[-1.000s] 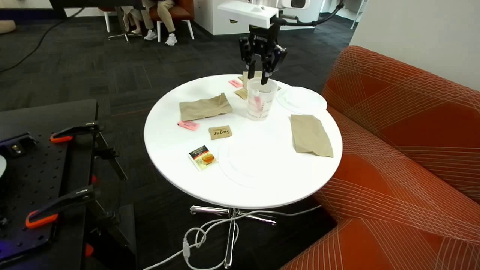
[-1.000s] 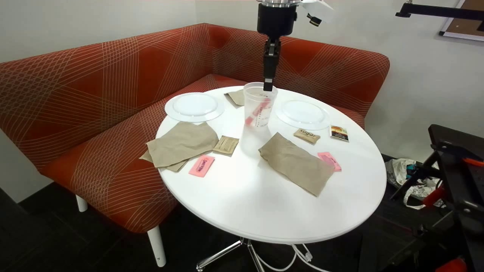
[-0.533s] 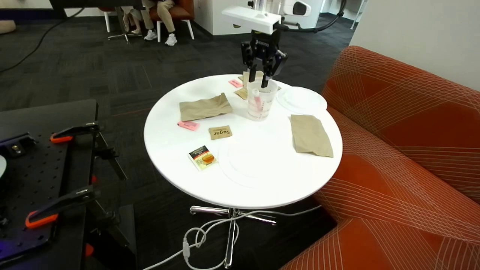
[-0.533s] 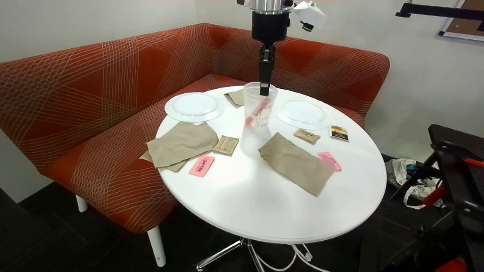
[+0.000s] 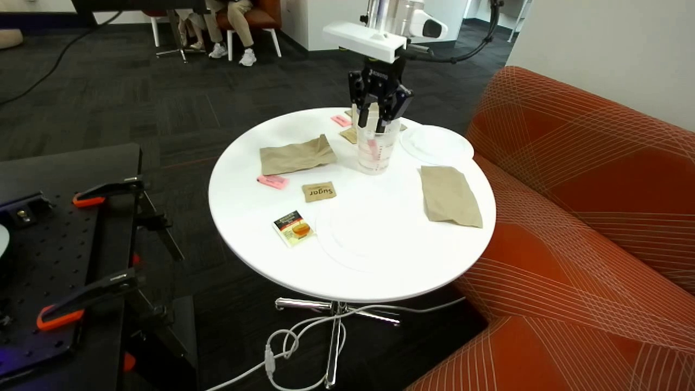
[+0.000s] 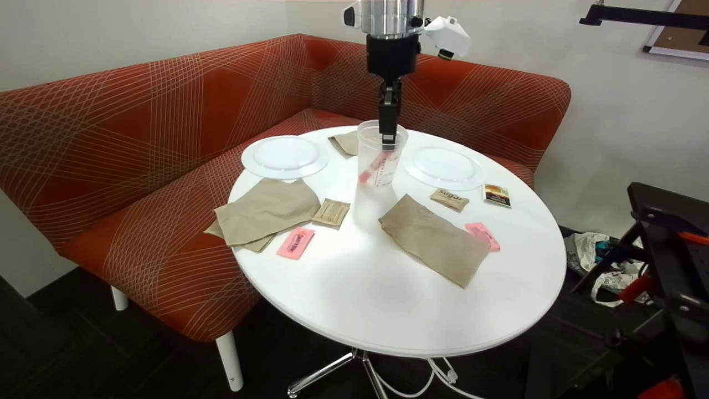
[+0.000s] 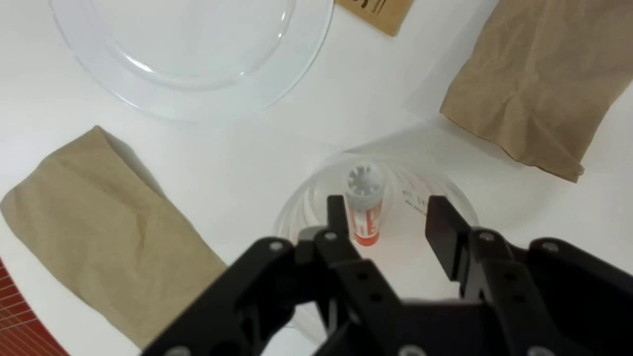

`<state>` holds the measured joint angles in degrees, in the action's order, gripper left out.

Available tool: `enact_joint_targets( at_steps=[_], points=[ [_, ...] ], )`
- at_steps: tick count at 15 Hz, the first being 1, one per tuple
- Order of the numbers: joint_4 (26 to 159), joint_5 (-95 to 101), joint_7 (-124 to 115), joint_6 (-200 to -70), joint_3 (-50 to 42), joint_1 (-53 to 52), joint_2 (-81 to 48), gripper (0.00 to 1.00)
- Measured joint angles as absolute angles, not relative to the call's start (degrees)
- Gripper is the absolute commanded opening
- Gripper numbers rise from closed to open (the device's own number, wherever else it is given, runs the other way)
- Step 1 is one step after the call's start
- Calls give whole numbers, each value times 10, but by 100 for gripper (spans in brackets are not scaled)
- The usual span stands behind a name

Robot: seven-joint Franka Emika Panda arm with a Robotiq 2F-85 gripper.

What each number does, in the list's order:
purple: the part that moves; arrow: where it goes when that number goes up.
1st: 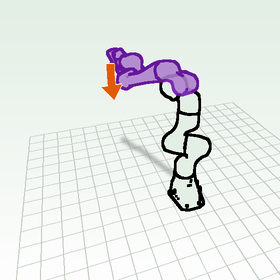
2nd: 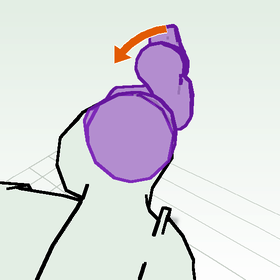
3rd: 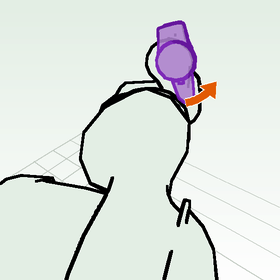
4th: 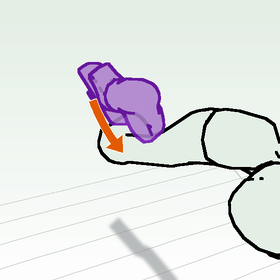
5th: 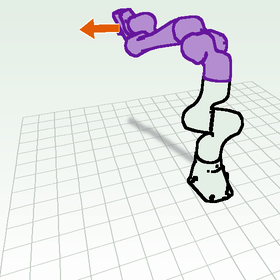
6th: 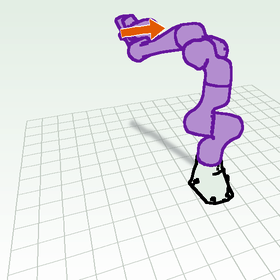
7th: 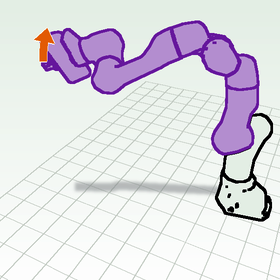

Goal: Remove the marker from the plastic cup and put it on the table

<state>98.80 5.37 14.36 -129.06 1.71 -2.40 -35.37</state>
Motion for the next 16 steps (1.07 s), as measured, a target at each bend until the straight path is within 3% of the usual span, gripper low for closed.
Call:
enact_joint_targets(
  at_steps=[3,5,6,9,11,16],
  points=[
    [988,54,144,-1283,17,-23,-361,49],
    [987,54,144,-1275,17,-23,-363,24],
    [987,54,144,-1270,18,-23,-364,22],
    [985,54,143,-1265,18,-23,-365,0],
    [983,54,143,-1265,18,-23,-365,5],
    [977,54,142,-1265,18,-24,-363,5]
  ],
)
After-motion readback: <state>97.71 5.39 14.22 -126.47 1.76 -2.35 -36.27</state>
